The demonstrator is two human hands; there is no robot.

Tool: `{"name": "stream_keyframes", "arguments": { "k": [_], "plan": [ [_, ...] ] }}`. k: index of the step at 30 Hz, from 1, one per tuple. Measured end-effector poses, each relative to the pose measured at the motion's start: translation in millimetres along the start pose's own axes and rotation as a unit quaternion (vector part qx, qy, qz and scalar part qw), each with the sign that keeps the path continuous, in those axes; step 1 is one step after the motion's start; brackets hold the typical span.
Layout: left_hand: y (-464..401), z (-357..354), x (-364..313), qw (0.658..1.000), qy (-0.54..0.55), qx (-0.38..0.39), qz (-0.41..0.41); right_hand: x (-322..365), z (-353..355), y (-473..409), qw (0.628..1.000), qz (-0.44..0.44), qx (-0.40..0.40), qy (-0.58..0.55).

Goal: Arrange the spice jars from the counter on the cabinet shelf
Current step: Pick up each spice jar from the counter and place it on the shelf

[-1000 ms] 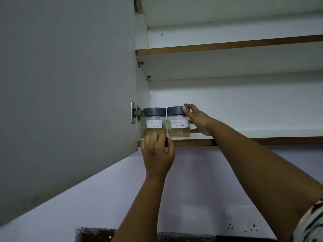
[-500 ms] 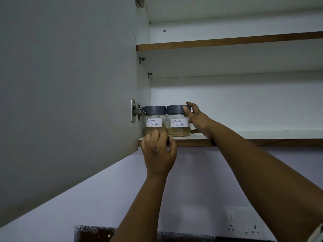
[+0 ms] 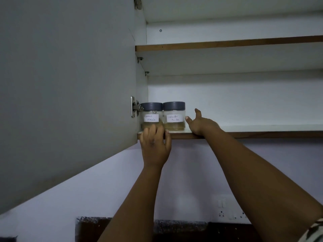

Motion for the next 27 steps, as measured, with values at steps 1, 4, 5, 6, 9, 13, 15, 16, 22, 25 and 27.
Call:
{"name": "stream_keyframes", "arguments": {
  "k": [1, 4, 5, 6, 9, 13, 15, 16, 22, 25, 27],
  "plan": [
    [-0.4, 4.1, -2.2, 1.0, -0.005, 0.007, -0.006, -5.5, 1.1, 8.0, 0.999, -0.017, -0.011, 0.042],
    [-4.3, 15.4, -6.3, 0.999, -0.011, 0.041, -0.022, -18.4, 8.5, 35.5, 0.991, -0.018, -0.07, 0.113],
    [-5.0, 17.8, -7.8, 0.998, -0.011, 0.062, -0.026, -22.6, 9.7, 44.7, 0.987, -0.003, -0.104, 0.126],
    [-5.0, 19.8, -9.9, 0.996, -0.013, 0.085, -0.03, -27.3, 10.6, 55.1, 0.981, 0.014, -0.141, 0.13],
    [4.8, 28.8, -15.9, 0.991, -0.004, 0.133, -0.026, -46.1, -0.6, 90.3, 0.971, 0.057, -0.203, 0.11],
    [53.6, 39.6, -25.1, 0.987, 0.029, 0.15, -0.042, -85.9, -55.5, 136.0, 0.98, 0.032, -0.175, 0.091],
    [96.2, 44.1, -29.1, 0.985, 0.05, 0.16, -0.035, -115.0, -96.2, 160.8, 0.989, -0.012, -0.132, 0.061],
    [122.5, 47.1, -30.4, 0.982, 0.061, 0.178, -0.017, -130.8, -117.8, 175.2, 0.992, -0.033, -0.111, 0.051],
    [326.4, 74.3, -42.8, 0.877, 0.15, 0.408, 0.206, -224.3, -240.0, 261.8, 0.993, -0.1, 0.026, 0.049],
    [399.8, 87.9, -52.3, 0.806, 0.154, 0.528, 0.218, -263.1, -290.5, 301.3, 0.981, -0.134, 0.117, 0.076],
    [426.9, 92.1, -52.9, 0.774, 0.151, 0.571, 0.228, -281.1, -318.7, 327.0, 0.969, -0.13, 0.167, 0.129]
  ]
}}
Point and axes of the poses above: each hand's wrist, its own y-axis away from the middle knuckle, its own z-axis out of the back of the hand, x = y × z, the point moved 5 cm from there along -y, towards the middle knuckle, and after that the axes turned 8 degrees about -z, right-handed, at the moved point
